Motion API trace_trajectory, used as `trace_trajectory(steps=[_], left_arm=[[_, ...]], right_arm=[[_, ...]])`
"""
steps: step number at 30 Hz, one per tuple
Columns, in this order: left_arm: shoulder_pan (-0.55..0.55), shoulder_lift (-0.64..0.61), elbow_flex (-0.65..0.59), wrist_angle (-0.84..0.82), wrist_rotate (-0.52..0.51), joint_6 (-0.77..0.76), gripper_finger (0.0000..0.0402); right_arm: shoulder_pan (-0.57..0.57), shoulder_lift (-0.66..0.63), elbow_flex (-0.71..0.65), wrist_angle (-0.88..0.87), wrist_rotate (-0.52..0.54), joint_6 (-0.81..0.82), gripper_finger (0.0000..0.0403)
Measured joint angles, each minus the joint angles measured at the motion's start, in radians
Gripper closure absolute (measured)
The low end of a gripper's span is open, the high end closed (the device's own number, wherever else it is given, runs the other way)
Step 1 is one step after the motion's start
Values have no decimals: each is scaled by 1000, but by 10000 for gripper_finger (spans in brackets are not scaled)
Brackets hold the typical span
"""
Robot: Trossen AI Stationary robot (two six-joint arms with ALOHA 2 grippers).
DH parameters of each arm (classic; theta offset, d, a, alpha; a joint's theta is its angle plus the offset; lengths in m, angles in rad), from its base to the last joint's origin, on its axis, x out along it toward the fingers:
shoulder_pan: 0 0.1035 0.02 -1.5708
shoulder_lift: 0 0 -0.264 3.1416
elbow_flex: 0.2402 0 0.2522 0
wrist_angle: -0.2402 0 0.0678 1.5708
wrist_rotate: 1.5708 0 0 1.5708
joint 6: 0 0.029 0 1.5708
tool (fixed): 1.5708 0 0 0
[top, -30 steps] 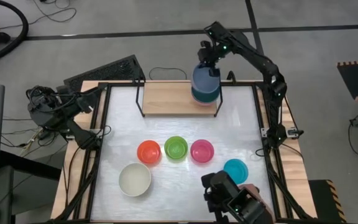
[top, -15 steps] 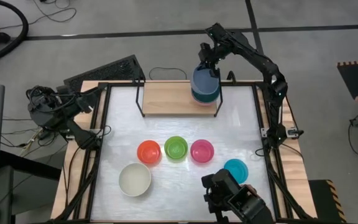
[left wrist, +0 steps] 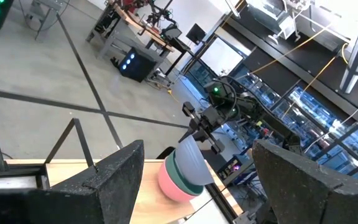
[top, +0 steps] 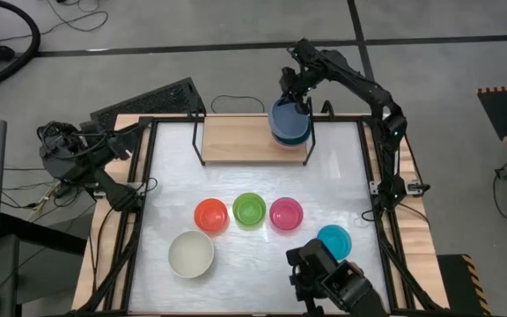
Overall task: Place and stack bowls onto a shelf
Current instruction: Stack the dark blue bowl into the dark green bowl on the shelf
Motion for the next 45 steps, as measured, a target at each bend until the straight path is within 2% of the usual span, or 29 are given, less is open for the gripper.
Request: trace_trajectory(steps=[11, 40, 45], left_arm=[[0, 0, 0, -2, 0, 1, 118], [0, 0, 0, -19, 0, 1, 118], [0, 0, 0, -19, 0, 1, 118]], right_arm=[[-7, 0, -60, 7, 9, 5, 378], [-20, 0, -58, -45, 73, 29, 378], [-20, 0, -58, -47, 89, 82, 331]])
